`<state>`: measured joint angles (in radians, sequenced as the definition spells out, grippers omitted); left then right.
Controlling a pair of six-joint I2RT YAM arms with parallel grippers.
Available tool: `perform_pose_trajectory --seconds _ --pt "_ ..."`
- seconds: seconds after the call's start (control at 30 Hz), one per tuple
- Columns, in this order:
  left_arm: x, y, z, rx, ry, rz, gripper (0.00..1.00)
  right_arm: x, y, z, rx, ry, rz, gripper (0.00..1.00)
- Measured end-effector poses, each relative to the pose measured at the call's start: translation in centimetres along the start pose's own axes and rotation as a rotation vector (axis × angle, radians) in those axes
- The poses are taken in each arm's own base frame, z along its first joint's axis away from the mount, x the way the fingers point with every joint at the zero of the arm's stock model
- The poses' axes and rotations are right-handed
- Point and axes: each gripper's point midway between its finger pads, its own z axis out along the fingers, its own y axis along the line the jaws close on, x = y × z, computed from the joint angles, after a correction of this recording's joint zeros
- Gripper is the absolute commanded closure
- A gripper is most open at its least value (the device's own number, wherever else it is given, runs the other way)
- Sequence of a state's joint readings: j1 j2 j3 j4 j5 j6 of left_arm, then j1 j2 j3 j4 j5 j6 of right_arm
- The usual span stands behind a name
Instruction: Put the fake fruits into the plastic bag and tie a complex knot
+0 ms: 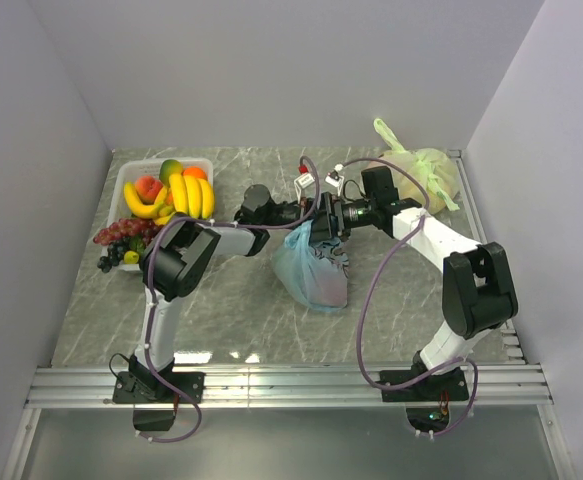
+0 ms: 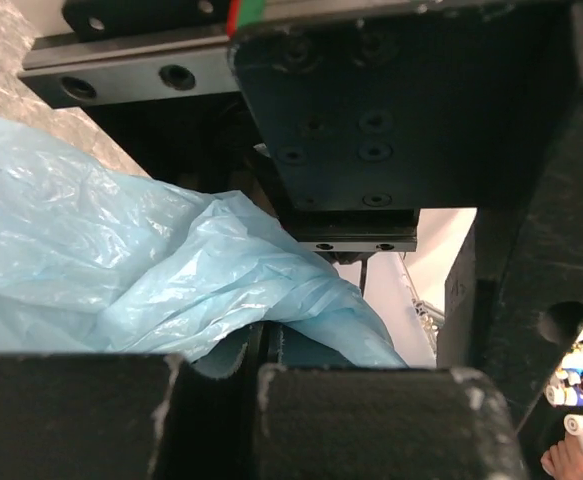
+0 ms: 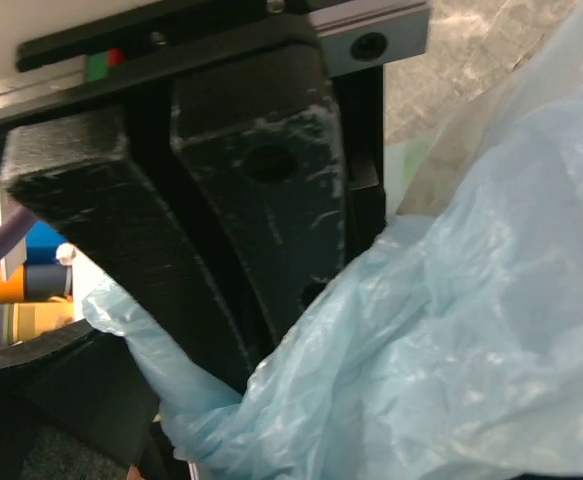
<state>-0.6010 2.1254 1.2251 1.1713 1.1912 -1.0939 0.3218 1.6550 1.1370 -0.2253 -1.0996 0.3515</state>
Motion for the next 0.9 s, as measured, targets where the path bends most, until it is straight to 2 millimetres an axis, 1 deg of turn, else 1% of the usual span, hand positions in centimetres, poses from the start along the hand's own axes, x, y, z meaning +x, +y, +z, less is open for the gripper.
perform_pose_trajectory --seconds 0.1,0.17,0.3,0.4,0.5,0.53,0.63,0.77,0.9 --pt "0.0 0.0 0.2 -0.001 -0.005 0.002 0.99 0.4 -0.3 -0.3 0.01 0.014 -0.007 0.06" --pt "0.1 0.0 0.4 0.001 -0.007 0.004 1.0 0.8 -0.8 -1.0 0.026 0.026 -0.017 0.05" --pt "0.2 -0.1 0.8 0.002 -0.01 0.004 0.99 1.8 -1.8 -3.5 0.074 0.066 -0.015 0.05" --pt "0.2 -0.2 0.9 0.005 -0.012 0.009 0.99 1.6 -1.6 -5.6 0.098 0.078 -0.042 0.06" --pt "0.2 -0.2 0.9 0.005 -0.011 0.01 0.99 1.2 -1.2 -7.3 0.108 0.078 -0.07 0.17" --pt "0.2 -0.2 0.9 0.005 -0.011 0.011 0.99 1.2 -1.2 -7.7 0.109 0.078 -0.072 0.27" --pt "0.2 -0.2 0.9 0.006 -0.011 0.013 0.98 1.7 -1.3 -8.9 0.111 0.077 -0.042 0.36" --pt "0.2 -0.3 0.9 0.006 -0.012 0.015 0.94 1.8 -1.7 -9.6 0.119 0.065 -0.017 0.38" --pt "0.2 -0.2 0.9 0.006 -0.011 0.014 0.9 1.5 -1.8 -9.4 0.117 0.053 0.003 0.39"
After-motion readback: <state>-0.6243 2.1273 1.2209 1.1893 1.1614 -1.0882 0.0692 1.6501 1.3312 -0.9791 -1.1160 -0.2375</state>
